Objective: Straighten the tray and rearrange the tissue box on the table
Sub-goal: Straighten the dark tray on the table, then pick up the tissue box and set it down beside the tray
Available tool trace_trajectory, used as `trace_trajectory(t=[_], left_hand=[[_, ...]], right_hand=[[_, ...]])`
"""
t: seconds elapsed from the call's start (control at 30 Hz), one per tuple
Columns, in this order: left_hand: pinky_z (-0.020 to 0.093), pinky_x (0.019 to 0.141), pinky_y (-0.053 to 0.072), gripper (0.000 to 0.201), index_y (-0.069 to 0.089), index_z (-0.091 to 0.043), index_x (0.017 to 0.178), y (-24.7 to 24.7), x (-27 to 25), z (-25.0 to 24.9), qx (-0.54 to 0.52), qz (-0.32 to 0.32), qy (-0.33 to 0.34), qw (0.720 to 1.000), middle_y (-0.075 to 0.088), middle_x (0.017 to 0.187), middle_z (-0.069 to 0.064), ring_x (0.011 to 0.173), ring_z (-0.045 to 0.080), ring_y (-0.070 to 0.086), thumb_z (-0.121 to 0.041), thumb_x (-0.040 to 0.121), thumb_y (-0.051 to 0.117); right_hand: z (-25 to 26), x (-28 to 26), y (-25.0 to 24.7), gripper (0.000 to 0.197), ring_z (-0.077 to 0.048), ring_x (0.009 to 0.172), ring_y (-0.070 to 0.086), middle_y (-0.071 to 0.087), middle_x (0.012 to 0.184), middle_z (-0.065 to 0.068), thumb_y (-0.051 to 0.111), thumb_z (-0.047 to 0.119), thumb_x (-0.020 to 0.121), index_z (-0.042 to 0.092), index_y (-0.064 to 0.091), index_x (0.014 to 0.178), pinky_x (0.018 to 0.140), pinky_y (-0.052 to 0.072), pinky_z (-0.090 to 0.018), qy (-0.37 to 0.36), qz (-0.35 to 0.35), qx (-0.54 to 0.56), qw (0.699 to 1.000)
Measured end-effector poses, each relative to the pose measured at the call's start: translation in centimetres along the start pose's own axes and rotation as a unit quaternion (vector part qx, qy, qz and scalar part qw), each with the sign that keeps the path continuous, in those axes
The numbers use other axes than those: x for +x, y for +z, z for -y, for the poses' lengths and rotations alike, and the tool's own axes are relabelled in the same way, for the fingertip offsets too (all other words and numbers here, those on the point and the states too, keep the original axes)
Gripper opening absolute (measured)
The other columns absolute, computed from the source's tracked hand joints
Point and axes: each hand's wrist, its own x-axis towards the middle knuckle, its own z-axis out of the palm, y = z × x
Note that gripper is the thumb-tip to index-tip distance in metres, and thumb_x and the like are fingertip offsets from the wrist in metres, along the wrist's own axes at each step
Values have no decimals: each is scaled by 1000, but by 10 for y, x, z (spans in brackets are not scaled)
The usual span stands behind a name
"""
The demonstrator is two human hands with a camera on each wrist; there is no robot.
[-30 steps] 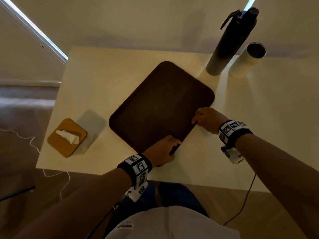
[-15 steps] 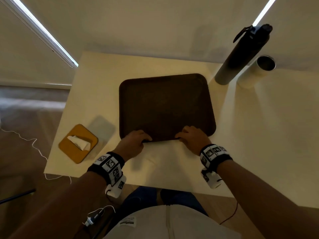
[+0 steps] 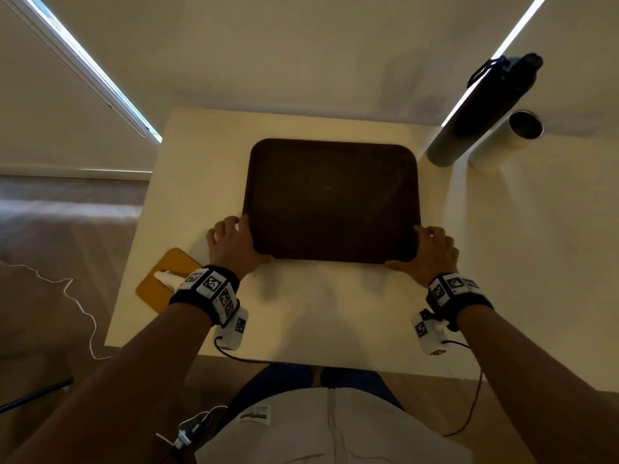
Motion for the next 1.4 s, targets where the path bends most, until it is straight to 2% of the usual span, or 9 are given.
trace_trajectory(t=[0.1, 0.2, 0.3, 0.6, 1.0, 1.1, 1.2, 1.27, 1.4], left_hand=[[54, 112, 24, 102, 38, -16, 141, -2, 6, 11, 37, 36, -17, 999, 47, 141, 16, 132, 39, 39, -71, 62, 70], [53, 113, 23, 96, 46, -16, 136, -3, 13, 15, 45, 62, -10, 997, 53, 138, 13, 131, 36, 42, -76, 63, 65], [51, 113, 24, 94, 49, -14, 135, -5, 20, 15, 35, 52, 2, 998, 55, 137, 13, 131, 37, 44, -74, 65, 67], [51, 108, 34, 90, 51, -14, 132, -25, 51, 18, -8, 43, 12, 999, 57, 134, 16, 126, 39, 47, -68, 63, 74], [51, 109, 33, 90, 50, -15, 136, -27, 54, 21, -20, 44, 11, 999, 56, 136, 16, 128, 39, 46, -64, 65, 76], [53, 111, 33, 94, 47, -15, 138, -30, 50, 21, -37, 46, 10, 998, 54, 139, 17, 130, 39, 45, -67, 65, 75], [54, 112, 30, 98, 36, -15, 147, -41, 36, 25, -78, 29, 9, 996, 47, 146, 17, 135, 39, 39, -69, 72, 68], [54, 110, 31, 90, 36, -18, 148, -53, 18, 35, -128, -13, 13, 992, 49, 145, 14, 135, 38, 40, -65, 78, 66], [51, 103, 41, 70, 49, -19, 140, -72, -32, 79, -192, -95, 22, 976, 58, 134, 10, 122, 33, 53, -57, 82, 66]], right_hand=[[-4, 2, -2, 105, -39, 125, 38, 45, 136, -13, 74, 76, 51, 25, 38, 136, 105, 32, -54, 52, 7, -23, 998], [-1, 2, -1, 104, -40, 127, 38, 53, 131, -12, 73, 76, 54, 25, 38, 138, 106, 29, -52, 60, 25, -18, 998], [2, 4, -1, 102, -39, 125, 40, 55, 128, -12, 74, 74, 55, 26, 38, 138, 106, 29, -51, 55, 16, -8, 998], [19, 28, -6, 97, -40, 123, 41, 55, 125, -13, 76, 70, 57, 21, 42, 133, 104, 32, -51, 53, 8, 6, 999], [23, 31, -10, 97, -40, 122, 41, 53, 128, -14, 77, 67, 59, 22, 39, 136, 102, 33, -51, 46, 16, 12, 999], [23, 28, -12, 104, -40, 126, 37, 48, 134, -14, 79, 67, 56, 22, 34, 139, 104, 31, -53, 35, 18, 16, 999], [26, 19, -14, 127, -39, 141, 16, 25, 153, -13, 82, 64, 55, 22, 10, 150, 114, 16, -53, -13, -3, 14, 1000], [37, 10, -18, 130, -37, 144, 7, 14, 157, -10, 81, 64, 58, 25, 1, 152, 116, 9, -52, -78, -15, -5, 997], [73, -14, -19, 113, -32, 141, 12, 23, 153, -7, 77, 63, 65, 25, 16, 152, 116, 15, -51, -234, 11, -14, 972]])
